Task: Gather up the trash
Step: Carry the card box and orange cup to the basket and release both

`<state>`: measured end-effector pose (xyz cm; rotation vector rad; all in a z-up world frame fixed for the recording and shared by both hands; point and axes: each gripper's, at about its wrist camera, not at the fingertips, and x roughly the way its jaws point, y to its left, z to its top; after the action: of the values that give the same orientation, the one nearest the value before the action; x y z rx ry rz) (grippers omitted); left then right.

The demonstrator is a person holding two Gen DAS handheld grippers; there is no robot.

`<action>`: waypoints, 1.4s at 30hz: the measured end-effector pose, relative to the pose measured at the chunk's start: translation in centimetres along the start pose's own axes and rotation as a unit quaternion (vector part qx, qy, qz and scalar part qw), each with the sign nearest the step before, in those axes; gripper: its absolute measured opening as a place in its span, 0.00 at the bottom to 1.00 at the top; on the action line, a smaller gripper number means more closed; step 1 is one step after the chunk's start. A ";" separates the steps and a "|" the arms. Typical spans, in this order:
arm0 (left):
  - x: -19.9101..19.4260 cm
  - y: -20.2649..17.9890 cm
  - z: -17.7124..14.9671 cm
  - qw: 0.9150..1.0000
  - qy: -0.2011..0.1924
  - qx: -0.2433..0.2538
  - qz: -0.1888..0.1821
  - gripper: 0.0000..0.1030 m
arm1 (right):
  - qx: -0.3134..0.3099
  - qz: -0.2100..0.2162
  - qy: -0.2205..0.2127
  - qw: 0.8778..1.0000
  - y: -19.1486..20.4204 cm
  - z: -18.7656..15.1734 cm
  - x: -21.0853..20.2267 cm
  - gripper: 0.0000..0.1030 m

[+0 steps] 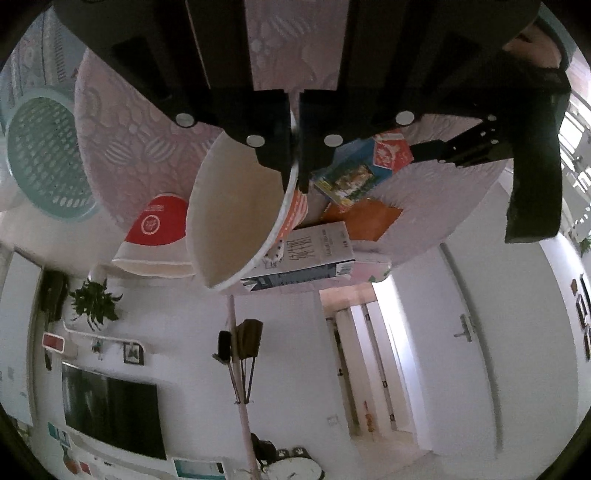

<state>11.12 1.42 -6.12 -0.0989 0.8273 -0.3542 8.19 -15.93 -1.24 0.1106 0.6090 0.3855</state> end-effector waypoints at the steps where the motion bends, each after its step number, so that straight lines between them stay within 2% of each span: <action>1: -0.4 0.0 -0.1 1.000 -0.006 -0.006 -0.003 0.61 | -0.001 -0.001 -0.005 1.000 0.1 -0.2 -0.6 0.02; 11: -4.9 -0.7 0.2 0.997 -0.065 -0.028 -0.013 0.61 | -0.003 -0.009 -0.042 0.999 -0.3 -0.6 -5.2 0.02; 18: -5.6 -2.1 0.4 0.997 -0.075 -0.022 -0.025 0.61 | -0.011 -0.026 -0.042 0.999 -1.0 -1.8 -7.0 0.02; 24: -6.0 -3.7 1.7 0.995 -0.086 -0.009 -0.043 0.61 | -0.007 -0.053 -0.076 0.996 -2.5 -1.2 -9.9 0.02; 33: -4.7 -10.3 5.4 0.991 -0.103 0.042 -0.077 0.61 | 0.018 -0.121 -0.128 0.984 -8.5 0.6 -13.5 0.02; 38: -1.2 -15.0 7.8 0.989 -0.087 0.066 -0.099 0.61 | 0.042 -0.171 -0.136 0.975 -13.6 1.0 -14.0 0.02; 42: 2.2 -18.2 9.3 0.988 -0.067 0.073 -0.116 0.61 | 0.106 -0.211 -0.145 0.961 -18.7 0.7 -14.1 0.02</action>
<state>14.37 -16.81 2.68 -0.0811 0.6565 -0.6198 3.96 -38.58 2.86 0.2322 0.3661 -0.1116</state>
